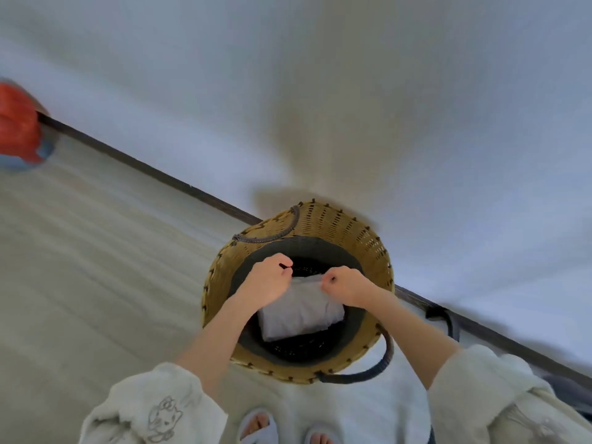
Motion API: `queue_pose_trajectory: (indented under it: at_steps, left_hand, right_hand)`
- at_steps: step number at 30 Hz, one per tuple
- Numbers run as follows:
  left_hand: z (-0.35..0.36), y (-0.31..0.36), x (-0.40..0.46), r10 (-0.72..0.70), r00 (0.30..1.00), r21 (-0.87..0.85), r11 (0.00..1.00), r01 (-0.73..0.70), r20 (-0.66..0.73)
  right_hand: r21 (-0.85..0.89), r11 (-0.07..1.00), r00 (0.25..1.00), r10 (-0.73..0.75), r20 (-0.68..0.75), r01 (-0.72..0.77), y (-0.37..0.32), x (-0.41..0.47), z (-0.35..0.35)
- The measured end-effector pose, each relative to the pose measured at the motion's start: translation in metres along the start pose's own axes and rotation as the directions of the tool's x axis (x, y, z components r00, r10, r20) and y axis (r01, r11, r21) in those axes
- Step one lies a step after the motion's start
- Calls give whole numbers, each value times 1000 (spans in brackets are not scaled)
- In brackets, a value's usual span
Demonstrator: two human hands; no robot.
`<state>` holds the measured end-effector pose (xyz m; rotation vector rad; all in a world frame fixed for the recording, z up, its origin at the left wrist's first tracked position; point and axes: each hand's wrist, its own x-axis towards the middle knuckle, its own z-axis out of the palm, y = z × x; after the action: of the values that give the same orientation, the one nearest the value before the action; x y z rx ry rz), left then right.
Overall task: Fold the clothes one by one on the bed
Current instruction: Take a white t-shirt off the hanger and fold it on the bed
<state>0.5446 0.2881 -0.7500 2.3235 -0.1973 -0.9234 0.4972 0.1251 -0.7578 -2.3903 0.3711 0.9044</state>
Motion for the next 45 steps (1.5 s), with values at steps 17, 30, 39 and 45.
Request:
queue_pose_trajectory:
  at_steps: [17,30,39,45]
  left_hand:
    - [-157,220,-350,489,856,96,872,-480,-166]
    - [-71,355,-558,754,657,124,650,-750,17]
    - [77,445,-681,829,555,29,555,-831,68]
    - [142,507,-721,869,488,54,485,-873,86]
  right_hand:
    - [174,972,957,-107,-271,158,-120,-413,-184]
    - [348,932,847,100,-521,104,-3,-702,-184]
    - [337,935,662,181,-727,114,134,-877,-165]
    - [312,946,413,251,-876,88,216,-953,-182]
